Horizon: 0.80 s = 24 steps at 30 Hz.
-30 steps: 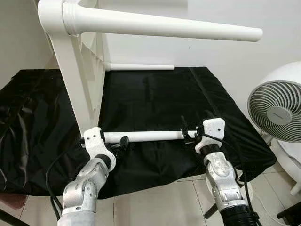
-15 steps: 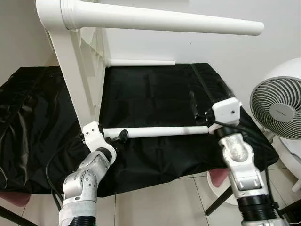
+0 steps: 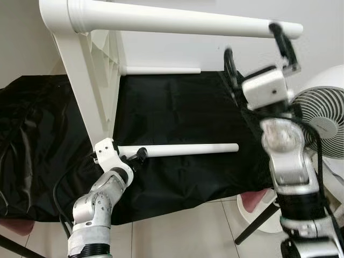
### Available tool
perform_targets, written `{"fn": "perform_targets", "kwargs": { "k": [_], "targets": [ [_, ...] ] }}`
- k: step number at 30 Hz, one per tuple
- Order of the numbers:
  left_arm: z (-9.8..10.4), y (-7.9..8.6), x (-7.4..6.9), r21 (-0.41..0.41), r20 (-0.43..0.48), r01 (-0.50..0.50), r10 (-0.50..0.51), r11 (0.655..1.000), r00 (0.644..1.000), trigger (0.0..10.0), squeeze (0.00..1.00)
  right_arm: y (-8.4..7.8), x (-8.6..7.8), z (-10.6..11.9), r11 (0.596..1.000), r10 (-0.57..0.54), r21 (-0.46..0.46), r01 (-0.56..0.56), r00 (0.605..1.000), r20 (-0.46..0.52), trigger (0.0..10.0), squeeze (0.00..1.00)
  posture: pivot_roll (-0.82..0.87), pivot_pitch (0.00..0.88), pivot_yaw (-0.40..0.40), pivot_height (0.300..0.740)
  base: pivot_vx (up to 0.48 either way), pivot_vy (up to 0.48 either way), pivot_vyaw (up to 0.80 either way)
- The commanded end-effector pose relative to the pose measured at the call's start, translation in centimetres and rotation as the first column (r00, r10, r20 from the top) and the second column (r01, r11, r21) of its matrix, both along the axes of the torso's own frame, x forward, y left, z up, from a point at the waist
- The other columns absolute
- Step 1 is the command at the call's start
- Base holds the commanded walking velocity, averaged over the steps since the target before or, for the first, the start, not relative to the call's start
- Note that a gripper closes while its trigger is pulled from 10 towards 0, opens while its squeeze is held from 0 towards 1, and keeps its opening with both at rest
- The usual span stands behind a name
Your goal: Building children table
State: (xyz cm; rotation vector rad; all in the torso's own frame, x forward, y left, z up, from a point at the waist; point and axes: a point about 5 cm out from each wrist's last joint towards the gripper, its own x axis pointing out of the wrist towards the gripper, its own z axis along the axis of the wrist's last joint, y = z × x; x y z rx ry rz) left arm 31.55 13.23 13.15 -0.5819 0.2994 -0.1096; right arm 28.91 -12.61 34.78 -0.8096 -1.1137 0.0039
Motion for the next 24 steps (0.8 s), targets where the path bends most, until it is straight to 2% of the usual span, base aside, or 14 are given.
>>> {"fn": "perform_targets", "kwargs": {
  "k": [1, 2, 6, 8, 10, 14, 21, 24],
  "targets": [
    [0.4, -0.4, 0.3, -0.002, 0.014, 0.009, -0.009, 1.0, 1.0, 10.0, 0.0, 0.7, 0.3, 0.0, 0.999, 0.012, -0.034, -0.012, 1.0, 0.006, 10.0, 0.0, 0.01, 0.045, 0.024, 0.74, 0.0, 0.0, 0.0],
    [0.4, -0.5, 0.3, -0.005, 0.017, 0.009, -0.009, 1.0, 1.0, 10.0, 0.0, 1.5, 0.8, 0.6, 0.997, 0.031, -0.077, -0.03, 0.999, 0.011, 10.0, 0.0, 0.01, 0.045, 0.018, 0.74, 0.0, 0.0, 0.0],
    [0.4, -0.5, 0.3, -0.005, 0.017, 0.005, -0.005, 1.0, 1.0, 10.0, 0.0, 2.0, 1.3, 0.7, 0.993, 0.041, -0.107, -0.042, 0.999, -0.012, 10.0, 0.0, 0.01, 0.044, 0.015, 0.74, 0.0, 0.0, 0.0],
    [0.4, -0.3, 0.3, -0.007, 0.02, -0.009, 0.009, 1.0, 1.0, 10.0, 0.0, 3.2, 2.5, 1.4, 0.977, 0.044, -0.206, -0.063, 0.995, -0.091, 10.0, 0.0, 0.01, 0.039, 0.011, 0.74, 0.0, 0.0, 0.0],
    [0.4, -0.3, 0.3, -0.007, 0.02, -0.01, 0.01, 1.0, 1.0, 10.0, 0.0, 3.4, 2.6, 1.5, 0.973, 0.042, -0.222, -0.063, 0.994, -0.097, 10.0, 0.0, 0.01, 0.039, 0.011, 0.74, 0.0, 0.0, 0.0],
    [0.5, -0.3, 0.3, -0.009, 0.025, -0.016, 0.016, 1.0, 1.0, 10.0, 0.0, 4.0, 2.7, 1.7, 0.953, 0.101, -0.271, -0.138, 0.984, -0.145, 10.0, 0.0, 0.02, 0.039, -0.003, 0.74, 0.0, 0.0, 0.0],
    [0.4, -0.2, 0.1, -0.011, 0.022, -0.029, 0.03, 1.0, 0.999, 10.0, 0.0, 3.6, 2.8, -0.1, 0.921, 0.111, -0.342, -0.185, 0.968, -0.224, 10.0, 0.0, 0.02, 0.048, -0.006, 0.74, 0.0, 0.0, 0.0],
    [0.3, -0.1, 0.0, -0.005, 0.019, -0.027, 0.027, 1.0, 0.999, 10.0, 0.0, 3.0, 3.1, -0.3, 0.921, 0.082, -0.356, -0.16, 0.971, -0.224, 10.0, 0.0, 0.02, 0.048, 0.0, 0.74, 0.0, 0.0, 0.0]
  ]
}}
